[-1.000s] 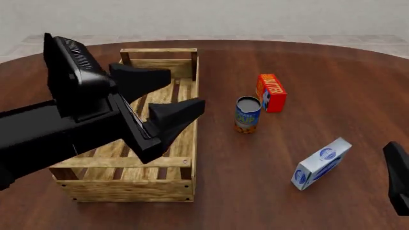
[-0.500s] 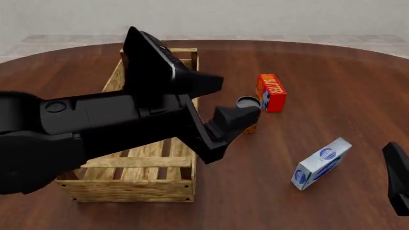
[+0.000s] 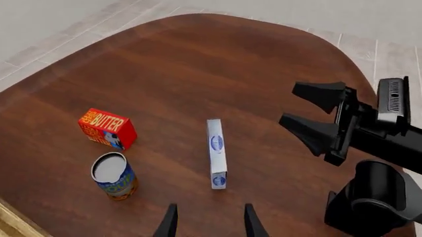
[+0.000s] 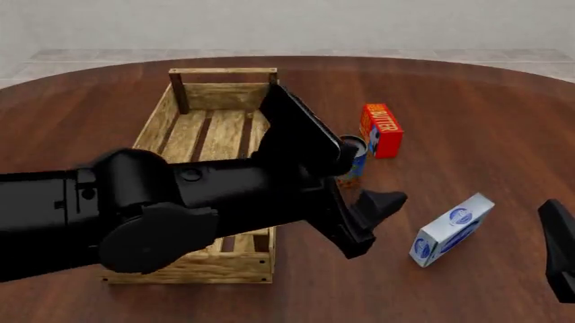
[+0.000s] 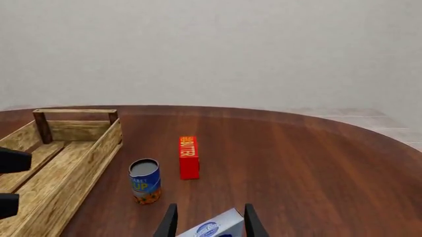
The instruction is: Pick up the cream cheese and put it in the tray.
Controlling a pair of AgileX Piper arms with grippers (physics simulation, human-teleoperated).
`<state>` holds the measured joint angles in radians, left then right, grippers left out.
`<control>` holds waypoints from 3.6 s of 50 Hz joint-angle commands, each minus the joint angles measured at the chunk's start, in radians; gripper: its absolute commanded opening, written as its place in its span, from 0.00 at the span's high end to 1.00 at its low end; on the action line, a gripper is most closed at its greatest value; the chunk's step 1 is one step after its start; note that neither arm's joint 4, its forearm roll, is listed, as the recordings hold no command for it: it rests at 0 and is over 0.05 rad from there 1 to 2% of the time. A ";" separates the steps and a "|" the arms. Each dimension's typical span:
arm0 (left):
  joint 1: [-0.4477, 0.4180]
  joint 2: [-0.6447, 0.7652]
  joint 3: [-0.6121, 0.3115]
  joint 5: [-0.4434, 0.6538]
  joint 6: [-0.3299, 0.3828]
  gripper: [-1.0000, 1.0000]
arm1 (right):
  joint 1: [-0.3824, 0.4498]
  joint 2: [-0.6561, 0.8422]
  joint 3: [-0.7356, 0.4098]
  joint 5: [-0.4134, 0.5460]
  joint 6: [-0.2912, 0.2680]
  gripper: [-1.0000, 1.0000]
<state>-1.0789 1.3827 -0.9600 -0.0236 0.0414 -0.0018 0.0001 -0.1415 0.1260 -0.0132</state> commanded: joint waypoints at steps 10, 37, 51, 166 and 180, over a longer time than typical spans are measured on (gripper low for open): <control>-0.010 0.126 0.045 -0.107 -0.013 0.00 | 0.002 0.000 0.000 -0.001 -0.004 0.00; -0.018 0.227 0.022 -0.170 -0.024 0.00 | 0.007 0.000 0.002 0.003 -0.002 0.00; -0.041 0.307 -0.052 -0.159 0.007 0.00 | 0.008 0.000 0.002 0.004 -0.003 0.00; 0.001 0.764 -0.422 -0.049 0.070 0.00 | 0.011 0.000 0.005 0.014 0.000 0.00; 0.003 0.800 -0.449 -0.036 0.059 0.00 | 0.009 0.000 0.005 0.015 0.002 0.00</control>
<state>-1.0786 2.1604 -1.3911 -0.0696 0.1017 0.0088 0.0001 -0.1363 0.1406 -0.0120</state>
